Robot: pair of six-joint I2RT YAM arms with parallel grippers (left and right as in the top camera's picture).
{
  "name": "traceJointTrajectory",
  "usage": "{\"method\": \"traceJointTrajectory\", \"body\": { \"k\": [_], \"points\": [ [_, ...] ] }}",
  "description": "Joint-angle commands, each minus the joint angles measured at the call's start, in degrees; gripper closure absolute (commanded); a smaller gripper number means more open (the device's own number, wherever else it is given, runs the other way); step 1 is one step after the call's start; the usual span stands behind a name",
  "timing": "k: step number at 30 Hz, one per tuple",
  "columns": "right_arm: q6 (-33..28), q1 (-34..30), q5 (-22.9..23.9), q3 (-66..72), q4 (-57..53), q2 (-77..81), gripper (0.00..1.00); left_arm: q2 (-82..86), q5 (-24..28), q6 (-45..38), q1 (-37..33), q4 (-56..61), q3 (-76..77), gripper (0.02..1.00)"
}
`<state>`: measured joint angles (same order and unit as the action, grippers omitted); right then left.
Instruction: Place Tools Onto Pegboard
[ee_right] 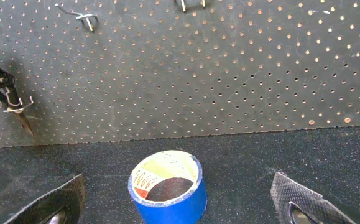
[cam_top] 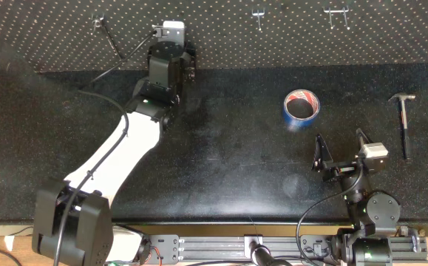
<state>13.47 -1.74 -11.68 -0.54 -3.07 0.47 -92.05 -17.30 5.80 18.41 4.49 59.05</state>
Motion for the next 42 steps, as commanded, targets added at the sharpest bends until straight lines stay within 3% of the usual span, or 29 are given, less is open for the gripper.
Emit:
{"method": "traceJointTrajectory", "body": {
  "k": [1,2,3,8,10,12,16,21,24,30,36,42],
  "points": [
    [0.87,0.44,0.11,0.26,-0.13,-0.39,0.023,-0.59,1.18,-0.11,-0.46,0.39,0.72,0.211],
    [0.87,0.44,0.11,0.26,-0.13,-0.39,0.023,-0.59,1.51,-0.11,-0.46,0.44,0.72,0.064],
    [0.87,0.44,0.11,0.26,-0.13,-0.39,0.023,-0.46,1.51,-0.11,-0.46,0.46,0.72,0.023],
    [0.87,0.44,0.11,0.26,-0.13,-0.39,0.023,7.34,3.15,-0.11,-1.75,-0.24,-0.2,0.023],
    [0.87,0.44,0.11,0.26,-0.13,-0.39,0.023,17.99,11.72,-0.11,-6.47,-0.17,-7.19,0.023],
    [0.87,0.44,0.11,0.26,-0.13,-0.39,0.023,29.81,17.03,-0.11,-10.95,2.1,-19.41,0.023],
    [0.87,0.44,0.11,0.26,-0.11,-0.39,0.023,50.05,18.69,-0.11,-16.28,16.9,-43.93,0.023],
    [0.87,0.44,0.11,0.26,-0.13,-0.39,0.023,65.68,27.26,-0.33,-24.41,12.59,-52.68,0.025],
    [0.87,0.44,0.11,0.26,-0.13,-0.39,0.023,71.52,26.29,-4.57,-24.39,6.4,-54.23,0.023],
    [0.87,0.44,0.11,0.26,-0.13,-0.39,0.023,81.33,23.76,-4.66,-23.15,3.8,-58.73,0.025],
    [0.87,0.44,0.11,0.26,-0.13,-0.39,0.023,90.9,20.13,-4.83,-19.23,-9.05,-58.73,0.023],
    [0.87,0.44,0.11,0.26,-0.13,-0.39,0.023,91.91,18.14,-4.81,-16.46,-9.2,-58.73,0.025]
  ]
}}
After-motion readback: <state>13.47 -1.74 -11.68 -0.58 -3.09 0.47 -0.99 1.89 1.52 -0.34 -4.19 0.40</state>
